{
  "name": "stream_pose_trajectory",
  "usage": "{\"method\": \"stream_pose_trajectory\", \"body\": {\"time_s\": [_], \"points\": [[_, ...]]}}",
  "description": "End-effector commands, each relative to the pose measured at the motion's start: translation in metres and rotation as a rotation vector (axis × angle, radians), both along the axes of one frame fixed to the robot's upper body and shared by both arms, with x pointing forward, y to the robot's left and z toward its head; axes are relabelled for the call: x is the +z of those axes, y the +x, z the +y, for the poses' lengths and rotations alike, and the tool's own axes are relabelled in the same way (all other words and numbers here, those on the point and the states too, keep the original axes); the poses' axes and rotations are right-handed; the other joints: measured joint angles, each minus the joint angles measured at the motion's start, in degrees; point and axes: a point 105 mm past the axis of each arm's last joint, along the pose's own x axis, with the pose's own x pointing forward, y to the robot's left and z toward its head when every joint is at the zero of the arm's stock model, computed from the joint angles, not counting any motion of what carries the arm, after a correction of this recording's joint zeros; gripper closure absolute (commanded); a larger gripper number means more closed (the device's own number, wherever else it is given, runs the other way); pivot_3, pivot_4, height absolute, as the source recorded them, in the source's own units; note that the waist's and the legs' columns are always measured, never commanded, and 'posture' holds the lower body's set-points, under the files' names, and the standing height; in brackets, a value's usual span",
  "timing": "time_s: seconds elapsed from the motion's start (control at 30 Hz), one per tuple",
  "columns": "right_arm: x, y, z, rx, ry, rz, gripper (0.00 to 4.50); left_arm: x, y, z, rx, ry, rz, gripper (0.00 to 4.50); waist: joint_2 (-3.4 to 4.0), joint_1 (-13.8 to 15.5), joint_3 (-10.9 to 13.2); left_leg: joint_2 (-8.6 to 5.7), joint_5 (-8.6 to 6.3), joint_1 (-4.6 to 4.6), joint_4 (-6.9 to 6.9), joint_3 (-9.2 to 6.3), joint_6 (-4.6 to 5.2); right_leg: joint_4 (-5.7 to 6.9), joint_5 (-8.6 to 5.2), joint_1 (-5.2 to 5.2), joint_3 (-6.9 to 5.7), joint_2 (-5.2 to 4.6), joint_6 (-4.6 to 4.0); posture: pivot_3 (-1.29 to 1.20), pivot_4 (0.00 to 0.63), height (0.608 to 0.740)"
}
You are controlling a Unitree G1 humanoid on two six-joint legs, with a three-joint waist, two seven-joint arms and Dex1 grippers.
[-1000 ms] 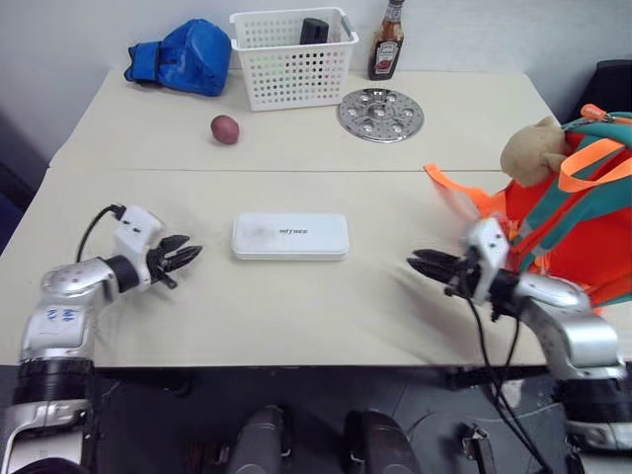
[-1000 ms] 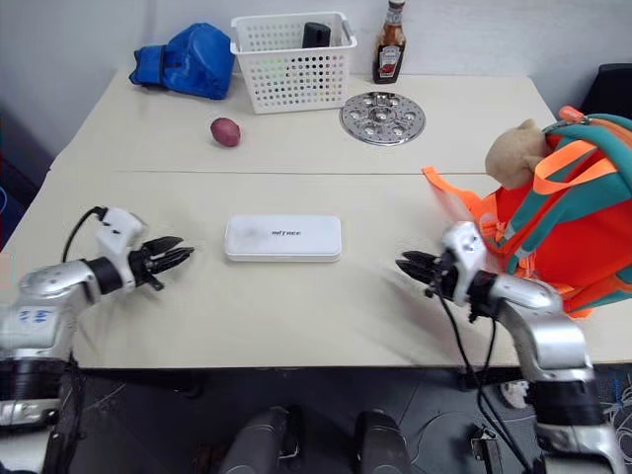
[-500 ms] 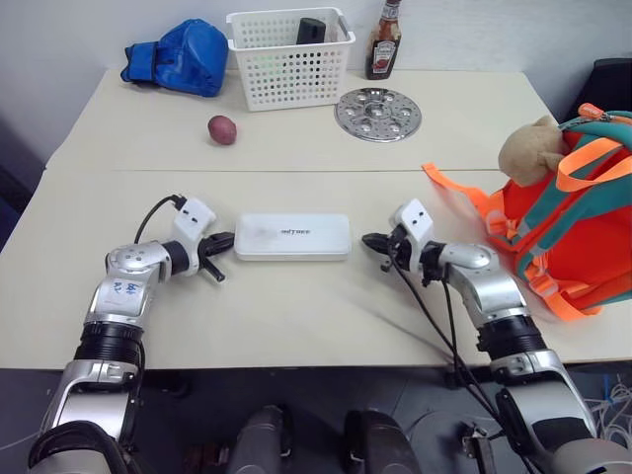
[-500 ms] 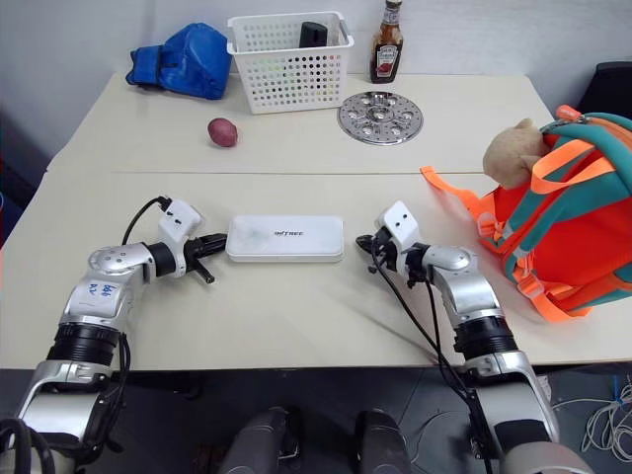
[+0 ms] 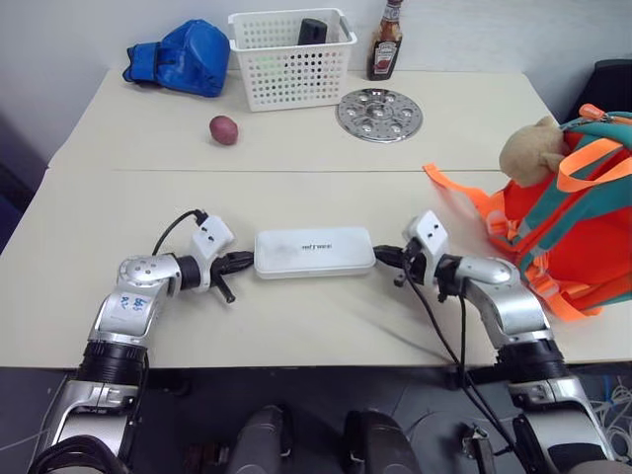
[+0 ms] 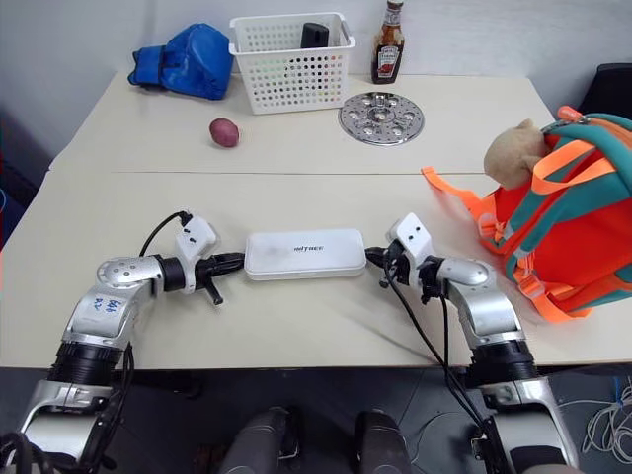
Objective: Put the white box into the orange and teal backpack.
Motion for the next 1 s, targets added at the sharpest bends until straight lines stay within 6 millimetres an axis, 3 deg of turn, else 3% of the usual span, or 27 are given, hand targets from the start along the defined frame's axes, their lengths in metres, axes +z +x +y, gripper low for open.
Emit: {"method": "stream_pose_trajectory", "body": {"time_s": [0.03,0.2,0.4,0.53,0.63,0.73,1.0], "points": [[0.017,-0.011,0.004,0.039,0.029,-0.038,4.50,0.008,-0.015,-0.014,-0.094,0.002,-0.016,4.47,0.00,-0.13,0.00,0.01,0.01,0.00,-0.03,0.01,-0.01,-0.03,0.00,-0.02,0.01,0.00,0.00,0.00,0.150,0.740],[0.016,-0.023,-0.003,0.029,0.015,-0.027,4.50,0.005,-0.022,-0.005,-0.073,0.019,0.003,4.47,0.00,-0.09,0.00,0.02,0.00,0.00,-0.04,0.00,-0.03,-0.08,0.00,-0.04,0.02,0.00,-0.01,0.00,0.150,0.740],[0.008,-0.015,-0.025,-0.047,-0.009,-0.017,4.50,0.001,-0.029,0.043,0.025,0.119,0.037,4.47,0.00,-0.34,0.00,0.03,-0.01,0.03,-0.08,0.00,-0.06,-0.10,-0.01,-0.05,0.02,-0.01,-0.03,0.00,0.150,0.740],[0.007,-0.012,-0.028,-0.044,-0.017,-0.021,4.50,0.006,-0.032,0.058,0.048,0.141,0.049,4.47,0.01,-0.53,0.00,0.03,-0.03,0.04,-0.12,-0.01,-0.08,-0.10,-0.02,-0.06,0.02,-0.02,-0.04,0.00,0.150,0.740],[0.007,-0.009,-0.028,-0.035,-0.030,-0.032,4.50,0.013,-0.031,0.062,0.080,0.064,0.088,4.47,0.01,-0.72,0.00,0.03,-0.03,0.03,-0.11,0.00,-0.07,-0.10,-0.02,-0.06,0.02,-0.03,-0.04,0.00,0.150,0.740],[0.008,-0.005,-0.027,0.000,-0.064,-0.054,4.50,0.022,-0.034,0.056,0.099,-0.162,0.246,3.89,0.00,-0.79,0.01,0.03,-0.03,0.02,-0.10,-0.03,-0.07,-0.08,-0.02,-0.06,0.00,-0.03,-0.04,0.00,0.150,0.740],[0.009,0.006,-0.015,0.092,-0.140,-0.097,4.50,0.029,-0.042,0.049,0.103,-0.410,0.590,1.42,0.00,-1.28,0.01,0.02,0.00,0.02,-0.09,-0.05,-0.10,0.05,-0.02,-0.05,-0.02,0.05,-0.03,0.00,0.150,0.740]]}}
